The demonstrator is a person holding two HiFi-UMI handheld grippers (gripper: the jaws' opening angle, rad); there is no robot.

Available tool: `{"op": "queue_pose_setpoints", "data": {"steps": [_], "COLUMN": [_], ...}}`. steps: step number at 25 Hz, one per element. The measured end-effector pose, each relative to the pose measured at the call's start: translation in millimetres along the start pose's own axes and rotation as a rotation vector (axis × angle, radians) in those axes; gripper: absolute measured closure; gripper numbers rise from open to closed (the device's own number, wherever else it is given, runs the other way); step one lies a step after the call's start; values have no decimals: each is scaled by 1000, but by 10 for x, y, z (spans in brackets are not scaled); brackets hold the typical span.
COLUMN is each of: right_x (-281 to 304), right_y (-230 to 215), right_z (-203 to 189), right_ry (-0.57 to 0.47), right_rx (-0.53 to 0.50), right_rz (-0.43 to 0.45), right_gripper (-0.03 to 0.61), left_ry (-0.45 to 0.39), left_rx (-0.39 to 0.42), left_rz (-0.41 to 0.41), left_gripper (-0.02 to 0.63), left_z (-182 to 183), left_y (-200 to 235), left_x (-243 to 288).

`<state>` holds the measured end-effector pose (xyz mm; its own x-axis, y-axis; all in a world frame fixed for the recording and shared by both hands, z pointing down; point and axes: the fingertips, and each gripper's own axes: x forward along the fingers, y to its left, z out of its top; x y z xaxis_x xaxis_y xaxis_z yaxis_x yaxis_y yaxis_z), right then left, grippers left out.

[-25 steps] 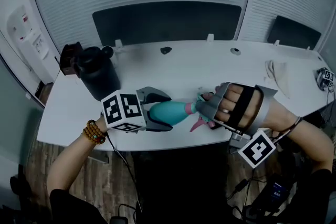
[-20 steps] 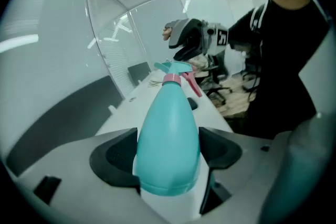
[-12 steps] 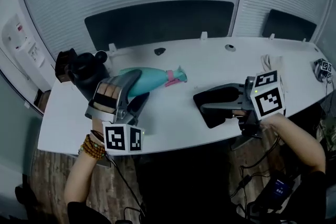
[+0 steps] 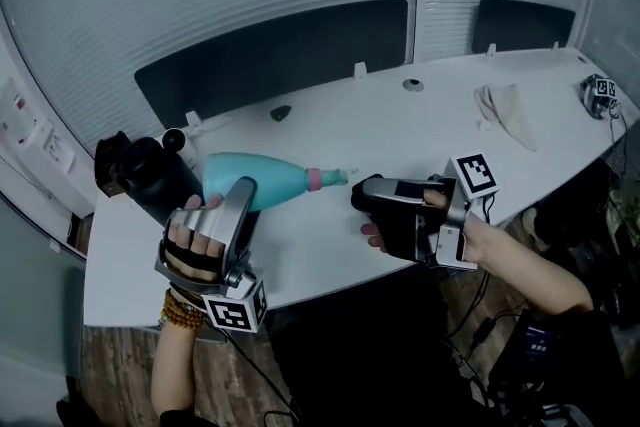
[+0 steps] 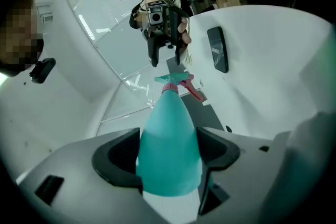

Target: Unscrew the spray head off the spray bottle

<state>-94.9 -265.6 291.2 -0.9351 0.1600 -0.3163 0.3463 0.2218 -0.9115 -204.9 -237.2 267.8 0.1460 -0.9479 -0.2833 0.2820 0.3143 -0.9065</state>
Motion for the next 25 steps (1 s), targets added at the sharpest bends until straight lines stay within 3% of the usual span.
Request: {"op": "queue_pose_setpoints", "data": {"steps": [7, 14, 17, 22, 25], "right_x": [-17, 32, 42, 89, 112], "right_y": [85, 120, 132, 169, 210], "right_z": [49, -69, -75, -131, -169], "right_ry": [-85, -79, -68, 11, 70], "right_rx": [102, 161, 119, -2, -123], "right_rz": [150, 242, 233, 183, 159], "right_gripper": [396, 396, 398, 458, 462], "left_ry": [-52, -121, -123, -113, -108], "left_rx": [92, 191, 200, 202, 190], "left_rz": [121, 202, 202, 197, 195], "left_gripper": [270, 270, 270, 270, 270], "left_z": [166, 309, 298, 246, 232], "left_y": [199, 274, 259, 261, 279], "left_x": [-86, -143, -144, -157, -163]}}
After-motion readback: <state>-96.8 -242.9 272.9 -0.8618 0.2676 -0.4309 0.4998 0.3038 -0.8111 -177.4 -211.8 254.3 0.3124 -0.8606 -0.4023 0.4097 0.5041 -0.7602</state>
